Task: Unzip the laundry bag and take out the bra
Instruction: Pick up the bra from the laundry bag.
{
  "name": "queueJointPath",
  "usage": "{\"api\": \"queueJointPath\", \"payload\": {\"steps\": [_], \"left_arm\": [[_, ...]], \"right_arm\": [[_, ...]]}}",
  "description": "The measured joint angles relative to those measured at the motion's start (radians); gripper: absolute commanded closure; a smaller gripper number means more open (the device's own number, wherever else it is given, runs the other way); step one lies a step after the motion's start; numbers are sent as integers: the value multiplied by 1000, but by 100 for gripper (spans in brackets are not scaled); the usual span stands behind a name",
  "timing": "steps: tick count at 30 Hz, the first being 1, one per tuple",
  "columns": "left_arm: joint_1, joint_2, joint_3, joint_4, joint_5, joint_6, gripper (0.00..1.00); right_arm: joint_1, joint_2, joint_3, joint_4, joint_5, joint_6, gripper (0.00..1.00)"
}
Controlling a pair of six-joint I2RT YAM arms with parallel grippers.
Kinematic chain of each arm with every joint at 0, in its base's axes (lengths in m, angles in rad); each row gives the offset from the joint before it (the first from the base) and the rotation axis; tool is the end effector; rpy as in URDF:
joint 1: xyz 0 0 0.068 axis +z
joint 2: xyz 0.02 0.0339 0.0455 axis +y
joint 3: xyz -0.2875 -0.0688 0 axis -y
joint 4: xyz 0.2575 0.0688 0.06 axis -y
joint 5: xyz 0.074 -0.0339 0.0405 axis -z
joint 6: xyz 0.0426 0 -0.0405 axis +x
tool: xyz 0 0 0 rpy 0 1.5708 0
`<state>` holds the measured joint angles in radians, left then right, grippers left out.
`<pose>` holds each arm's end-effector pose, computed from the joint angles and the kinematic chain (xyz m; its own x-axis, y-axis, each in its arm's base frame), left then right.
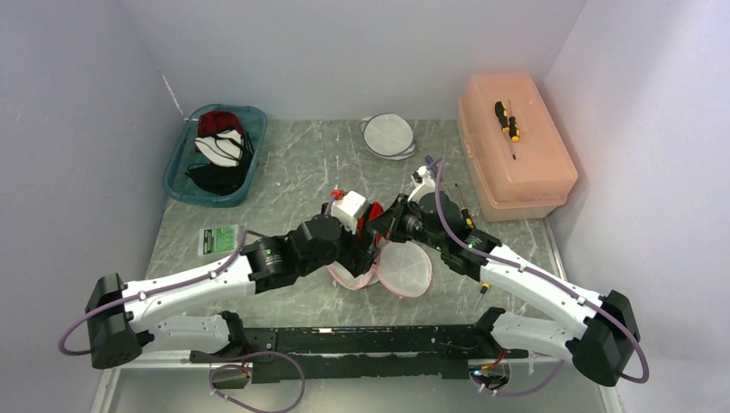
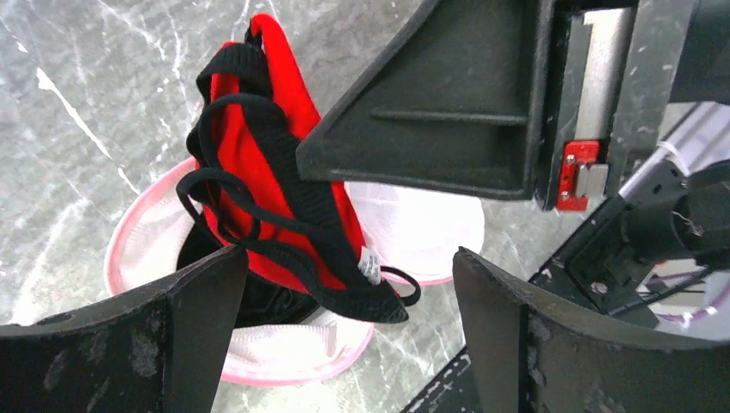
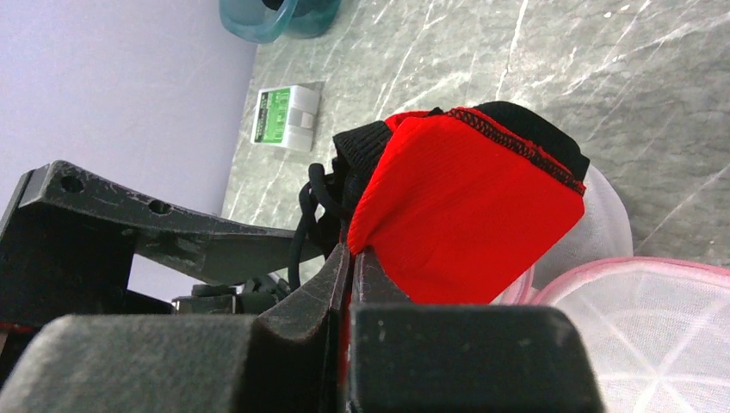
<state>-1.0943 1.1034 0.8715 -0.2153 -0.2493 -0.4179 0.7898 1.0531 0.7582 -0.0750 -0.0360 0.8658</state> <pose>0.1280 -0.2252 0.3195 -0.4894 0.0906 -0.8674 0.6133 0.7429 -0.2684 0.1751 0.1788 0.3038 -0.7235 0.3513 -0.5943 -0.2814 0.6360 0.7185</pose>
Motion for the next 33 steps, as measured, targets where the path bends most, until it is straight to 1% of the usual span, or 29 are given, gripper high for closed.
{"api": "queueJointPath", "payload": {"steps": [3,7,11,15,18,25,26,28,29,30,31,32,33], "left_arm": [[-27,43,37,-15,-66,10,6],[-36,77,43,-42,-135,9,6],[-37,95,43,-67,-185,1,15],[-38,98,43,-87,-219,-13,31],[-38,99,43,-88,-221,-18,38],[-40,99,42,-73,-211,-18,75],[-40,99,42,-70,-209,-17,82],[-41,99,39,-58,-202,-16,90],[-41,99,37,-54,-198,-12,95],[-42,99,35,-51,-192,-11,97],[-42,99,34,-50,-190,-11,97],[-42,99,32,-48,-189,-9,97],[-42,99,32,-47,-188,-9,97]], "right_arm": [[0,5,1,0,-6,13,100],[0,8,1,0,-19,28,100],[0,8,1,0,-25,37,100],[0,8,1,0,-26,44,100],[0,8,1,1,-26,47,100],[0,8,1,10,-48,47,100],[0,8,1,12,-52,47,100],[0,7,1,16,-56,47,100],[0,7,1,18,-61,47,90],[0,7,1,18,-66,48,71],[0,7,1,18,-71,50,55],[-1,7,1,19,-78,53,43],[-1,5,1,21,-90,56,34]]}}
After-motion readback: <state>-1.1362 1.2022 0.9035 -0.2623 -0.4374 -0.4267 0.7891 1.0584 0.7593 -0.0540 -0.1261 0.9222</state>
